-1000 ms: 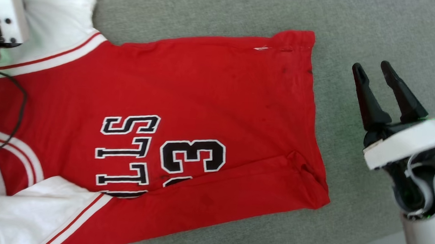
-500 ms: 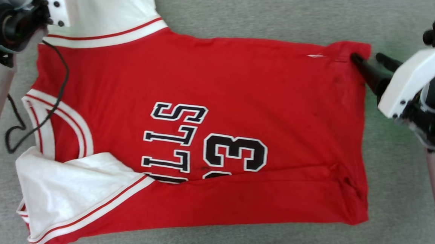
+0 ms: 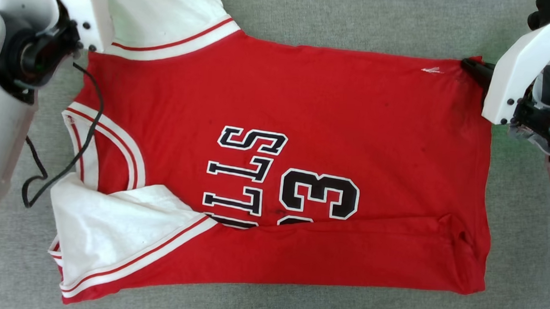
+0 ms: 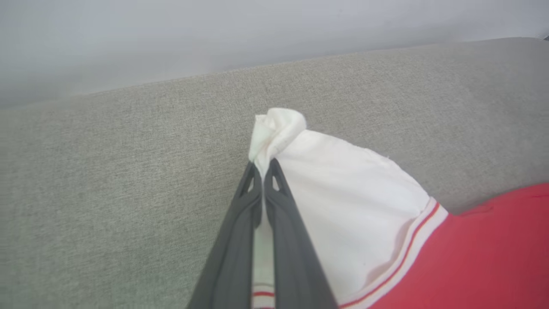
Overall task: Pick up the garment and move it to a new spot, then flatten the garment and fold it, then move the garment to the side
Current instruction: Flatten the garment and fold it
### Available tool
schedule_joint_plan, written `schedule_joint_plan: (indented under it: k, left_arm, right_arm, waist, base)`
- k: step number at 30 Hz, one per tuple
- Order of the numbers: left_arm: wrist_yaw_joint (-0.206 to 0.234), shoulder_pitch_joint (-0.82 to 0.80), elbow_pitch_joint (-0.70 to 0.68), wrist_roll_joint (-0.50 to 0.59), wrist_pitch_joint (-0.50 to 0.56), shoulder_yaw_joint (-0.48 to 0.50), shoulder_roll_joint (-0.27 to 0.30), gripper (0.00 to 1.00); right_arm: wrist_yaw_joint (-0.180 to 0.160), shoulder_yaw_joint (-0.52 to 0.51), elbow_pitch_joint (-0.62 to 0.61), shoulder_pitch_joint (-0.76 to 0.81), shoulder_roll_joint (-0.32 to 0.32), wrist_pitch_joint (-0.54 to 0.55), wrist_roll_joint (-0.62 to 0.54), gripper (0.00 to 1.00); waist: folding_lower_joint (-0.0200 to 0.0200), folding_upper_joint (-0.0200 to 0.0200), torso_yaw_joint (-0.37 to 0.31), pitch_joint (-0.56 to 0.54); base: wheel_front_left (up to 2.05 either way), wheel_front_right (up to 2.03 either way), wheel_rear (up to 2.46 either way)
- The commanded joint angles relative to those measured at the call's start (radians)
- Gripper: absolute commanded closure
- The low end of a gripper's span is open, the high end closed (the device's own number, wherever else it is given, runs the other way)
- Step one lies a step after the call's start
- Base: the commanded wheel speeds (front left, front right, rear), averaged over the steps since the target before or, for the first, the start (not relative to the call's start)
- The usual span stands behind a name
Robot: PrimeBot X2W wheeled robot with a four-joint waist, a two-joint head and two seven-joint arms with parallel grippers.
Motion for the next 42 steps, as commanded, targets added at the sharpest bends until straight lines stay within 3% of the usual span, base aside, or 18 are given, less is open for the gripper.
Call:
schedule_joint_plan:
  k: [1, 7, 17, 24, 28, 29, 30, 36, 42]
  left_arm:
    - [-0.006, 0.020, -0.004, -0.007, -0.020, 0.010, 0.005, 1.00]
    - [-0.004, 0.169, -0.045, -0.053, -0.143, 0.066, 0.019, 1.00]
    - [0.077, 0.580, -0.187, -0.128, -0.304, 0.151, 0.040, 1.00]
    - [0.132, 0.891, -0.248, -0.190, -0.387, 0.139, -0.040, 1.00]
    - [0.134, 0.964, -0.228, -0.214, -0.386, 0.123, -0.068, 0.97]
    - [0.133, 0.972, -0.222, -0.216, -0.388, 0.118, -0.076, 0.65]
    - [0.134, 0.983, -0.217, -0.214, -0.387, 0.111, -0.082, 0.00]
    - [0.125, 1.004, -0.193, -0.168, -0.478, 0.093, -0.109, 0.00]
    - [0.140, 1.001, -0.226, -0.081, -0.603, 0.084, -0.122, 0.00]
  right_arm:
    - [0.002, 0.009, -0.003, 0.025, 0.007, -0.008, 0.001, 1.00]
    - [0.001, -0.023, -0.110, 0.097, -0.036, -0.084, 0.006, 1.00]
    - [0.001, -0.113, -0.289, 0.387, -0.038, -0.100, 0.027, 1.00]
    - [0.001, -0.205, -0.306, 0.626, 0.020, -0.120, 0.026, 1.00]
    - [0.001, -0.218, -0.283, 0.702, 0.042, -0.125, 0.007, 1.00]
    - [0.001, -0.216, -0.278, 0.713, 0.049, -0.136, 0.008, 0.72]
    - [0.001, -0.213, -0.270, 0.720, 0.053, -0.146, 0.010, 0.00]
    - [0.001, -0.203, -0.235, 0.781, 0.076, -0.238, 0.015, 0.00]
    - [0.001, -0.199, -0.343, 0.821, 0.050, -0.325, 0.013, 0.00]
  waist:
    - [0.0000, 0.0000, 0.004, -0.020]
    - [0.0000, 0.0000, 0.021, -0.118]
    - [0.0000, 0.0000, 0.053, -0.258]
    - [0.0000, 0.0000, 0.060, -0.316]
    - [0.0000, 0.0000, 0.056, -0.329]
    - [0.0000, 0.0000, 0.054, -0.331]
    - [0.0000, 0.0000, 0.050, -0.333]
    - [0.0000, 0.0000, 0.036, -0.360]
    - [0.0000, 0.0000, 0.027, -0.416]
  base:
    - [0.00, 0.00, 0.00]
    - [0.00, 0.00, 0.00]
    - [0.00, 0.00, 0.00]
    - [0.00, 0.00, 0.00]
    - [0.00, 0.00, 0.00]
    - [0.00, 0.00, 0.00]
    - [0.00, 0.00, 0.00]
    - [0.00, 0.00, 0.00]
    - [0.00, 0.00, 0.00]
